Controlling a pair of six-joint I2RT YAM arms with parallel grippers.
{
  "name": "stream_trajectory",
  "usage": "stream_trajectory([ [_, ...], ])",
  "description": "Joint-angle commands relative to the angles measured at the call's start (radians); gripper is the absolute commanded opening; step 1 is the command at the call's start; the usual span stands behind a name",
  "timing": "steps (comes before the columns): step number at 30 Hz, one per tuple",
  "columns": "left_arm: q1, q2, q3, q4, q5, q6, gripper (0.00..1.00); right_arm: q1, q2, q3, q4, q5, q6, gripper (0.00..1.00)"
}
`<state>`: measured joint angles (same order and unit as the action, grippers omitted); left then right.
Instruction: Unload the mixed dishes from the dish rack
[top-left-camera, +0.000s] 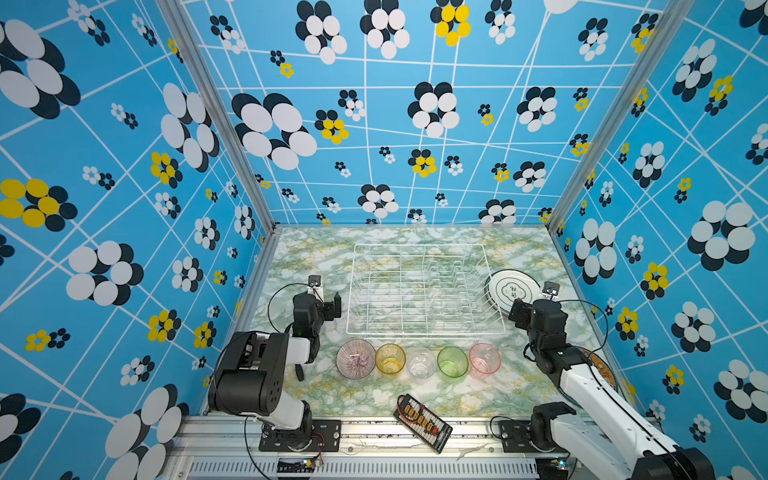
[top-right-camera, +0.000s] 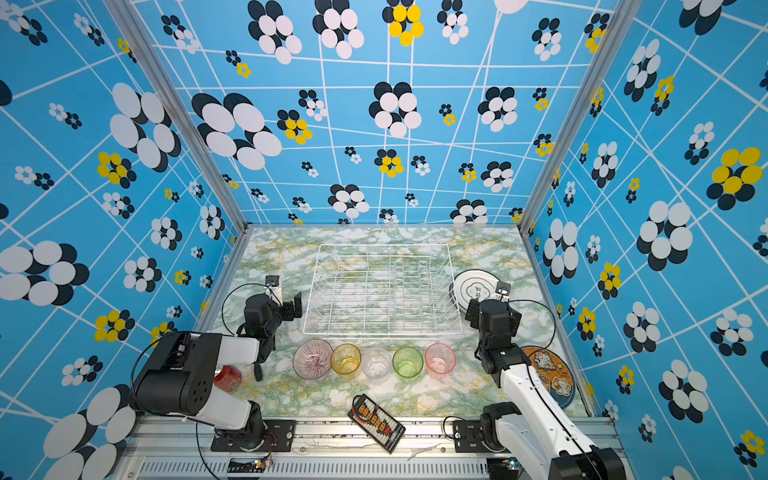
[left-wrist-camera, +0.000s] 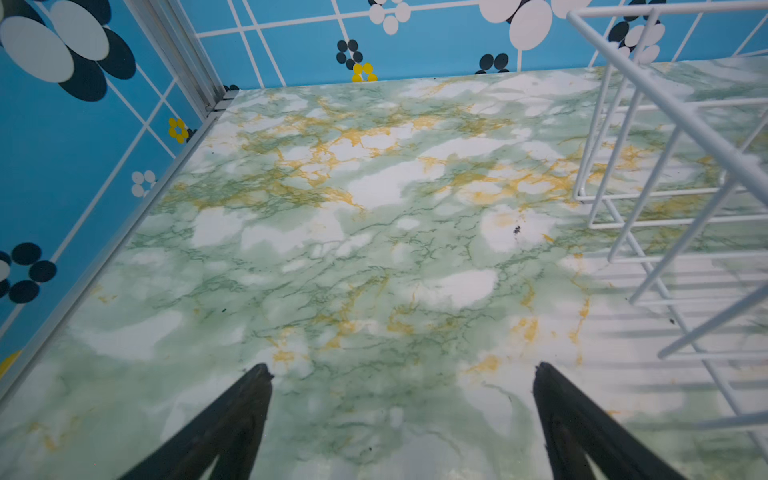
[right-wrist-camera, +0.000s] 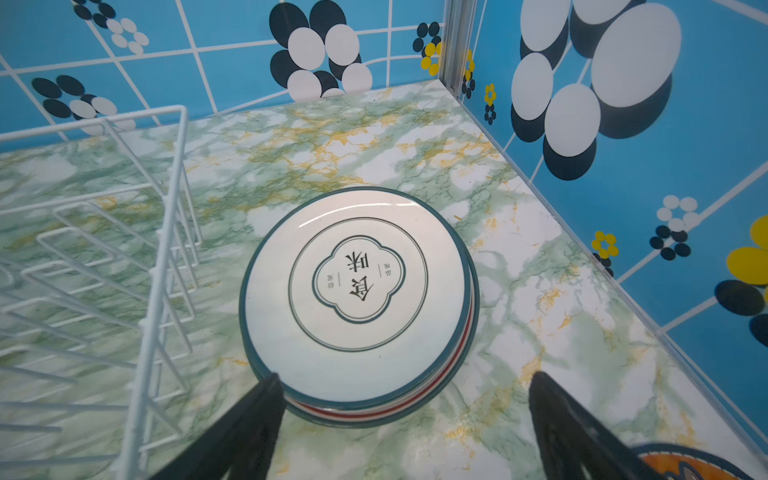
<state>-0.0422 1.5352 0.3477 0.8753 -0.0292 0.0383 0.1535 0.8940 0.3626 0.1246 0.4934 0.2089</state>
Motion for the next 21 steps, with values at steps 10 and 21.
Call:
stream_trajectory([
  [10,0.014,0.008,0.034,0.036,0.061,-0.018,0.99,-0.1,0.258,-0.134,0.575,0.054,0.027,0.99],
  [21,0.021,0.008,0.038,0.024,0.068,-0.024,0.99,-0.107,0.491,-0.096,0.848,-0.045,-0.095,0.99],
])
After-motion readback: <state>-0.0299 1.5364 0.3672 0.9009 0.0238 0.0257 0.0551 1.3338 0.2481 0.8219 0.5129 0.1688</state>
